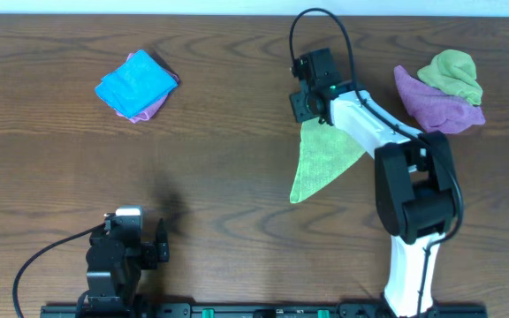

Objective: Fold the cloth
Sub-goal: 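Lower the lime-green cloth onto the table center and release it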

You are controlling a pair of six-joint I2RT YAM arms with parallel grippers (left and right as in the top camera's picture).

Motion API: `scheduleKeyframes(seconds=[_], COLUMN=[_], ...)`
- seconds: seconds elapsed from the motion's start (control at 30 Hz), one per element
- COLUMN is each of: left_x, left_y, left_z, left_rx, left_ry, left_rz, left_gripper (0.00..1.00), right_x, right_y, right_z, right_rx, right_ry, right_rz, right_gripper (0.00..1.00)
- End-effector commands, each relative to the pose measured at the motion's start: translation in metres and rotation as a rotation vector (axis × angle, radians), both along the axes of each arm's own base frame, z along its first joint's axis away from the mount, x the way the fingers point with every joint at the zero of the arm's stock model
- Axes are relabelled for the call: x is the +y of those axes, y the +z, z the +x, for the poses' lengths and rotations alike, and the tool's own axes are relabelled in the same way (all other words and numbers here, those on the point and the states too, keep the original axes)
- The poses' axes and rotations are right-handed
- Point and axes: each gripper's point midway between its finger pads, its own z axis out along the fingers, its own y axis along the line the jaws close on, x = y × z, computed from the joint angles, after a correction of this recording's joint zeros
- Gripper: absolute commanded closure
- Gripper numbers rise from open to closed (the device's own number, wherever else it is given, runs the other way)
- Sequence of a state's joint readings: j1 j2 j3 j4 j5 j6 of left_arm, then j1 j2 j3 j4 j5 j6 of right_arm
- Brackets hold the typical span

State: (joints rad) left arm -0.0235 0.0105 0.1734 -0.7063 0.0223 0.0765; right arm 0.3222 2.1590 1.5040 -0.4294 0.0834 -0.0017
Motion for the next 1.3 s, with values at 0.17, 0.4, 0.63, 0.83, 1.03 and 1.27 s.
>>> scheduleKeyframes(seconds=[0.17, 0.4, 0.63, 0.83, 1.03, 1.27], left_x=[0.001, 0.001, 0.001, 0.001, 0.001, 0.001], left_y=[-0.005, -0.005, -0.005, -0.005, -0.005, -0.005], left_z=[-0.001, -0.001, -0.001, -0.001, -0.001, -0.001], left_rx=[0.011, 0.011, 0.011, 0.011, 0.011, 0.011], left_ry=[-0.001, -0.001, -0.001, -0.001, -0.001, -0.001], left_rz=[0.009, 0.009, 0.009, 0.009, 0.009, 0.009], left_gripper=[0.05, 0.05, 0.05, 0.05, 0.05, 0.05], right_x=[-0.003, -0.003, 0.018, 0.049, 0.04, -0.001], right_y=[-0.022, -0.022, -0.002, 0.044, 0.082, 0.113], right_z=[-0.004, -0.004, -0.007, -0.011, -0.031, -0.06], right_rx=[0.042, 0.044, 0.041, -0.012, -0.007, 0.04], right_ry=[0.009, 0.008, 0.048, 0.099, 0.033, -0.084], right_rz=[-0.038, -0.038, -0.038, -0.02, -0.042, -0.12], right_gripper=[0.49, 0.89, 0.99, 0.99, 0.99, 0.99])
